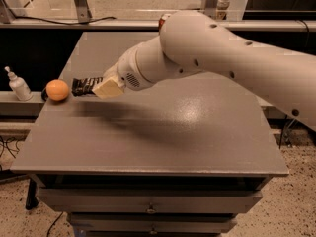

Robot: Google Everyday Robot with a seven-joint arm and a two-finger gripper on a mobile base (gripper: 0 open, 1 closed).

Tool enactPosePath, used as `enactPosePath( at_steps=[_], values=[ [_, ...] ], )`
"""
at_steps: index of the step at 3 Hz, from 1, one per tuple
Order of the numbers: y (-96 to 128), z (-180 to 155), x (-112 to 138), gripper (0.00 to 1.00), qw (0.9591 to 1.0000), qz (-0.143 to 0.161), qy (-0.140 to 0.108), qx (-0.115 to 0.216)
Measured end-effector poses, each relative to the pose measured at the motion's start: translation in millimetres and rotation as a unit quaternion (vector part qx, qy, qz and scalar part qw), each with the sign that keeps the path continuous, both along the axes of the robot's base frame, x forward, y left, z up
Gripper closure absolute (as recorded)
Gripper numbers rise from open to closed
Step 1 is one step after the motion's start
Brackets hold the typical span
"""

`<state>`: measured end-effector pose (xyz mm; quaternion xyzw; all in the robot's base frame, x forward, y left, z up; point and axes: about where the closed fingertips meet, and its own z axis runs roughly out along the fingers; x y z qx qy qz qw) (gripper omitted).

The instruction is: Move rxbar chocolate near orange

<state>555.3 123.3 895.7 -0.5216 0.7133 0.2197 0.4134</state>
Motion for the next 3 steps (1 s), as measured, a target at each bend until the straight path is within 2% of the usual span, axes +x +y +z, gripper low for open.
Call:
enactPosePath(
  at_steps=[2, 3],
  values=[
    [16, -14, 9, 1.00, 0.9999, 0.002, 0.003, 0.012],
    [19, -21, 13, 0.82, 0.9999, -0.003, 0.012, 0.011]
  ],
)
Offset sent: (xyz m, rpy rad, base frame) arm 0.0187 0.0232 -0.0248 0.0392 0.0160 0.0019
